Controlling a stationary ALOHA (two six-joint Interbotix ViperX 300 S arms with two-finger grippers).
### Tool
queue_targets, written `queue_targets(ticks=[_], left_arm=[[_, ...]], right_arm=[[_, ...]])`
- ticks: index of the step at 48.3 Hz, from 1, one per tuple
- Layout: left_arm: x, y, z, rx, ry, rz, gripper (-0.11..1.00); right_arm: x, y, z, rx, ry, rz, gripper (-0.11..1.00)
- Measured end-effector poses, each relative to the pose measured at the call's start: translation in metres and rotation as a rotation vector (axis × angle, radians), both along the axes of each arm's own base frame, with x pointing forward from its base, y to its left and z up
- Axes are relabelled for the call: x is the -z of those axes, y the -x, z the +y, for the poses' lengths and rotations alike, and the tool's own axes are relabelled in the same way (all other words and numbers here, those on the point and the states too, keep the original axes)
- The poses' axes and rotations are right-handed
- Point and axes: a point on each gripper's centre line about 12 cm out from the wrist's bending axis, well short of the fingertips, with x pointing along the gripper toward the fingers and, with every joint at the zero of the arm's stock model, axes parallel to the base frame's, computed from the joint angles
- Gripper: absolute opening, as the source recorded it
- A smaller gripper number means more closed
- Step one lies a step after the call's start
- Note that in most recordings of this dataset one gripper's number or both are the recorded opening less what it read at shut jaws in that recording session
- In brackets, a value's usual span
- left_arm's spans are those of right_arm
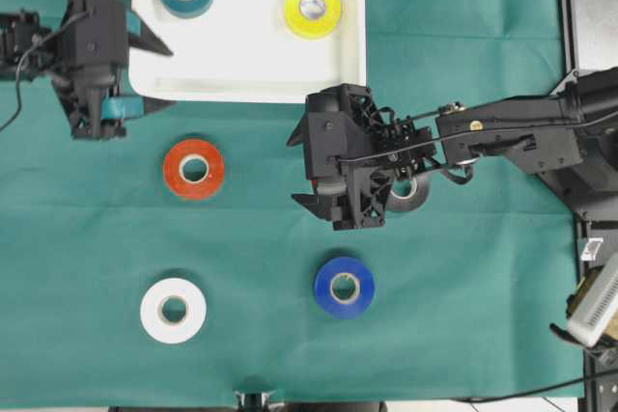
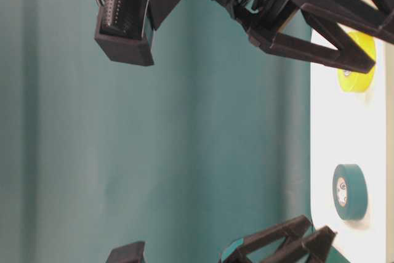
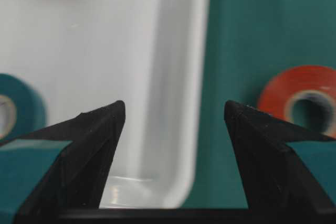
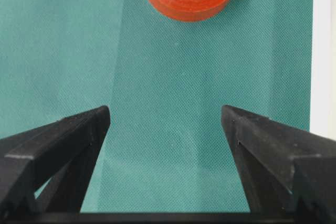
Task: Put the tape alternately from left to right into the white case.
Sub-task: 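Release the teal roll in the tray and withdraw the left gripper, then move the right gripper over the black tape roll and lower it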
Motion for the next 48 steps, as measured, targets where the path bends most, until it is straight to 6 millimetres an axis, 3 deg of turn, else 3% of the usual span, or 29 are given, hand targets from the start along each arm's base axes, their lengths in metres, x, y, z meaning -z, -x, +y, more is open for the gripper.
queue_targets(ticks=[14, 32, 48], left_arm=[[0.004, 0.004, -0.033, 0.084, 0.031, 0.01, 0.76], [0.006, 0.006, -0.06, 0.133, 0.079, 0.014, 0.76], [0.006, 0.006, -0.064, 0.149, 0.079, 0.015, 0.76]], right_arm=[[0.0, 0.0, 0.0, 0.0, 0.0, 0.0, 0.73], [-0.001, -0.001, 0.001, -0.002, -0.001, -0.004, 0.73], [0.0, 0.0, 0.0, -0.001, -0.001, -0.003, 0.73]])
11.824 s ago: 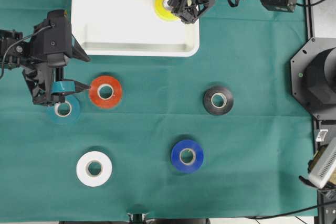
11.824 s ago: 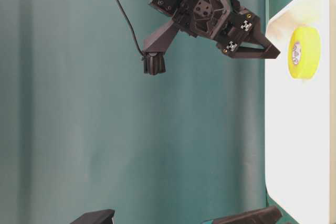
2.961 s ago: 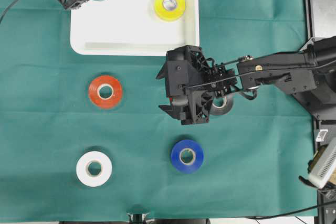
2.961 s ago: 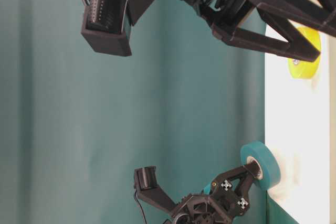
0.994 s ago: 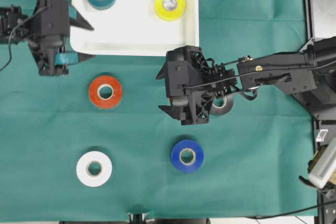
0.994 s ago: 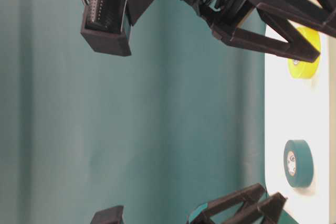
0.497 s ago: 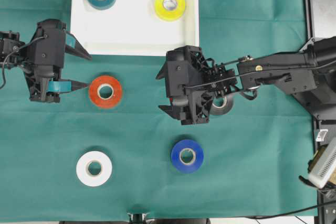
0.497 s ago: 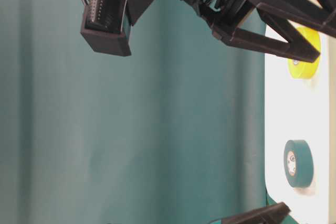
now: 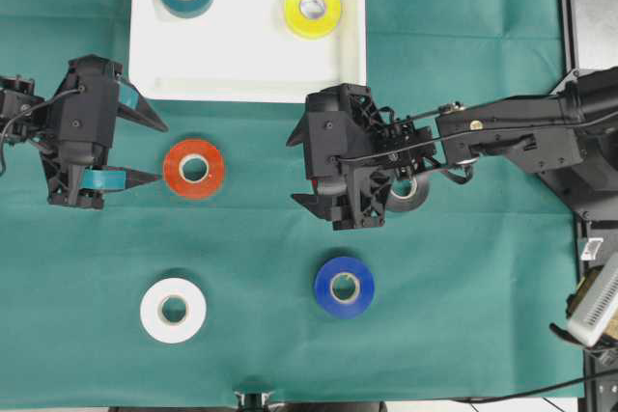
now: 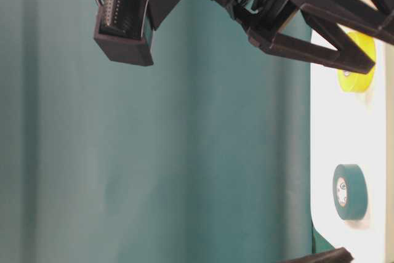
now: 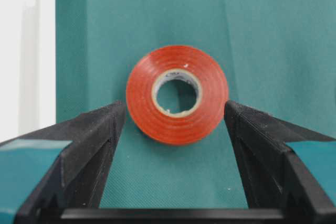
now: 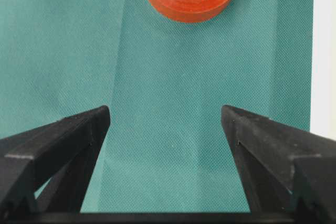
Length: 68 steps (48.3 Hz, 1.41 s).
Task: Put the tape alternately from left to right into the white case.
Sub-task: 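Move the right gripper over the black tape roll and lower it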
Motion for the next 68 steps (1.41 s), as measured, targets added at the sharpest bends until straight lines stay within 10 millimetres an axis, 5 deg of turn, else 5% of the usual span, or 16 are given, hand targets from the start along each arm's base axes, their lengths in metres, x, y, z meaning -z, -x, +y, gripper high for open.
queue_targets(ticks=[23, 68], left_arm=[[0.0, 0.0, 0.0, 0.0, 0.0, 0.002, 0.76], [0.002, -0.006, 0.0, 0.0, -0.001, 0.008, 0.76]], right_arm=[[-0.001, 0.014, 0.004, -0.017, 0.001, 0.004, 0.73], [0.013, 0.122, -0.013, -0.007, 0.019, 0.077, 0.73]])
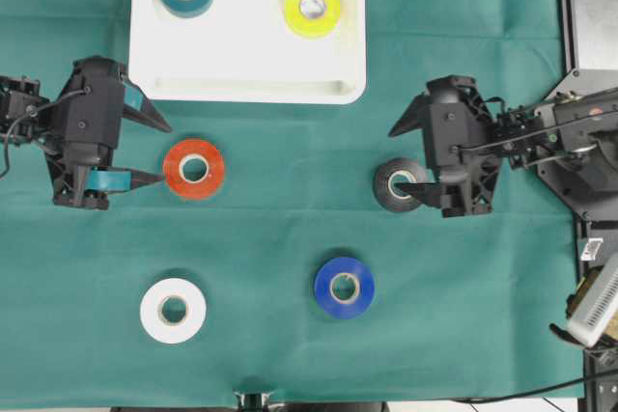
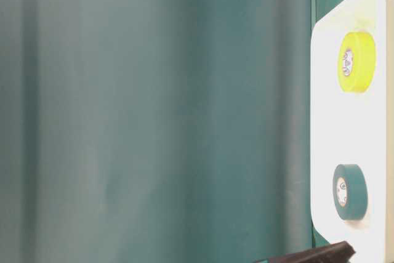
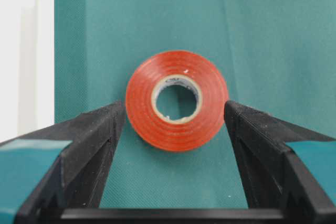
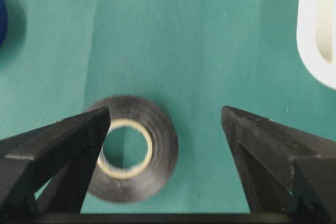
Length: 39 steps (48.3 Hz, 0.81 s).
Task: Put the tape alternately from left to right into the white case.
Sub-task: 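Move the right gripper over the black tape roll and lower it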
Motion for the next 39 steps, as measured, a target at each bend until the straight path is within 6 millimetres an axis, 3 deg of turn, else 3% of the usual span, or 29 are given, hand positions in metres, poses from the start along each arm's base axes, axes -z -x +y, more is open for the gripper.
queue_targets(ticks=[15, 39], left_arm=[[0.0, -0.006, 0.0, 0.0, 0.0, -0.002, 0.76], [0.0, -0.006, 0.0, 0.0, 0.0, -0.002, 0.76]], right_arm=[[0.012, 0.008, -0.001, 0.0, 0.001, 0.033, 0.73], [0.047, 0.001, -0.003, 0.011, -0.001, 0.12, 0.73]])
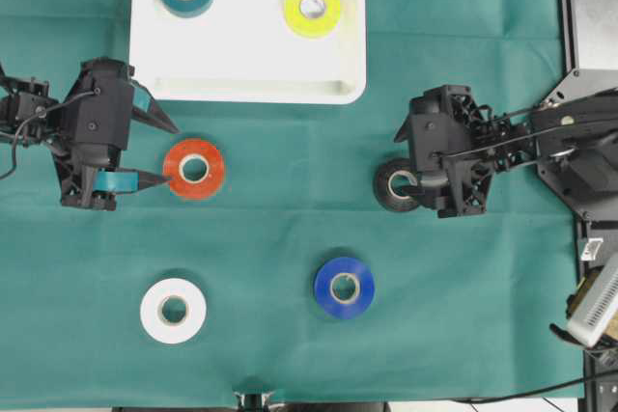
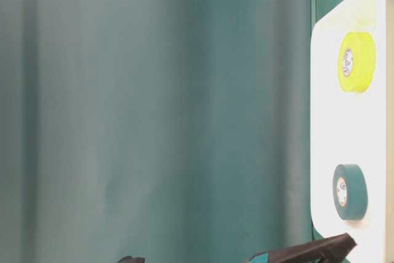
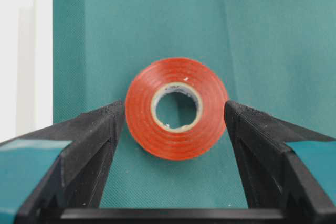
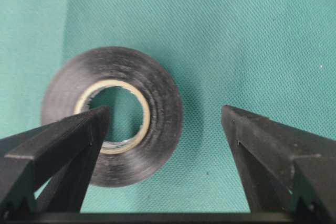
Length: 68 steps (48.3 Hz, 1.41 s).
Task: Put the tape alternately from left to right into the white case.
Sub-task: 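Move the right gripper over the black tape roll and lower it, then grasp the black tape roll by its rim with the right gripper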
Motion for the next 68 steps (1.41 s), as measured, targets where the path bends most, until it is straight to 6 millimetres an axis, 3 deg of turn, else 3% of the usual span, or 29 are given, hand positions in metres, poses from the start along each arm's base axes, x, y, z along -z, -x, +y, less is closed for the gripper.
queue_targets(ticks=[26, 30, 37, 42, 62, 68], left_arm=[[0.0, 0.0, 0.0, -0.001, 0.001, 0.0, 0.76], [0.0, 0.0, 0.0, -0.001, 0.001, 0.0, 0.76], [0.0, 0.0, 0.0, -0.001, 0.001, 0.002, 0.76], [0.0, 0.0, 0.0, -0.001, 0.001, 0.0, 0.76], [0.0, 0.0, 0.0, 0.0, 0.0, 0.003, 0.76], [0.0, 0.0, 0.0, -0.001, 0.001, 0.002, 0.76]], right_arm=[[0.01, -0.006, -0.004, 0.018, -0.008, 0.007, 0.7], [0.01, -0.006, -0.004, 0.016, -0.008, 0.005, 0.58], [0.009, -0.007, -0.004, 0.015, -0.007, 0.004, 0.17], [0.008, -0.008, -0.004, 0.017, -0.009, -0.002, 0.01], [-0.001, -0.01, -0.004, 0.018, -0.012, -0.036, 0.01], [-0.012, -0.012, -0.004, 0.017, -0.017, -0.077, 0.01]])
